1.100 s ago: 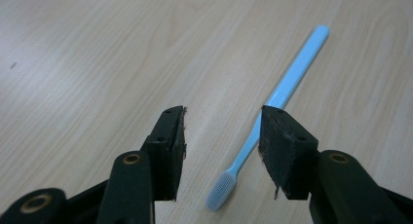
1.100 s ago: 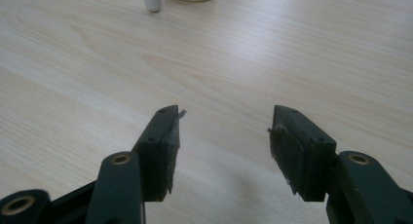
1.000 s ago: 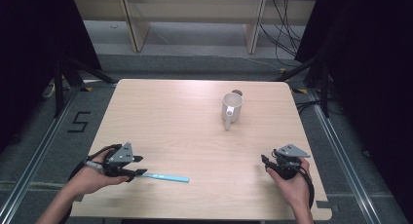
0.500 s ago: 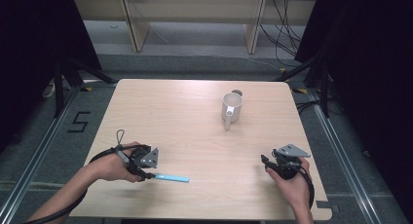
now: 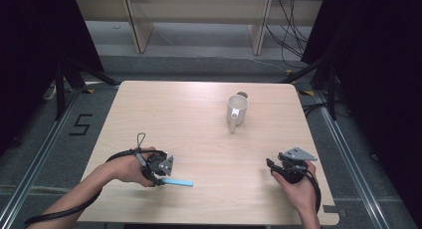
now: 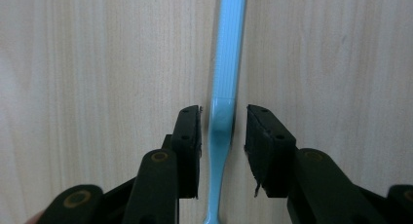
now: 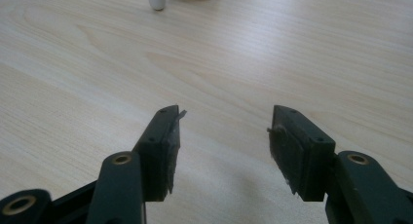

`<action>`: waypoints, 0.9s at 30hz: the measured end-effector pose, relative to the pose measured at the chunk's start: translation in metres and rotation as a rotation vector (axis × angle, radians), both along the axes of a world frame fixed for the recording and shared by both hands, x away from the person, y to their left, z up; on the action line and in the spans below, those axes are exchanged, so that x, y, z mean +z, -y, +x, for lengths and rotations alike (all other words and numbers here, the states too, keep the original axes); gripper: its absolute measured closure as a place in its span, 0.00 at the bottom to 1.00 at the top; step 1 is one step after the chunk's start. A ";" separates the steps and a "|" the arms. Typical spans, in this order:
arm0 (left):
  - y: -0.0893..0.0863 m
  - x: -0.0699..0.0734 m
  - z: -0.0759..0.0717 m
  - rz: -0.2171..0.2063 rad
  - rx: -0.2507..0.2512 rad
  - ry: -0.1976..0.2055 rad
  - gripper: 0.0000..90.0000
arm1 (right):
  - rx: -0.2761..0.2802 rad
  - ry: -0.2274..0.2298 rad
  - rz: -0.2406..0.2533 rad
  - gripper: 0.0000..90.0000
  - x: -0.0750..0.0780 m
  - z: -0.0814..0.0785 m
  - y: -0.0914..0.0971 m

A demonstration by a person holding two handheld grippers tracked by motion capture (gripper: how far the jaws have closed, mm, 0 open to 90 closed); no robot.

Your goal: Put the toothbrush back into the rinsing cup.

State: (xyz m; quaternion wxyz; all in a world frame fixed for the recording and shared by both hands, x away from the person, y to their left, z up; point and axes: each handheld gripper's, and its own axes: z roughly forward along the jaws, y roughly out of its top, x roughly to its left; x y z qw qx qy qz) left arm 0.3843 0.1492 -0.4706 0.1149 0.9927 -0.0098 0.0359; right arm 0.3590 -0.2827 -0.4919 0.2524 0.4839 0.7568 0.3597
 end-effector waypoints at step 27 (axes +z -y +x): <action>0.007 -0.004 0.007 0.045 -0.002 -0.042 0.81 | 0.006 0.000 0.006 0.50 0.001 0.000 -0.002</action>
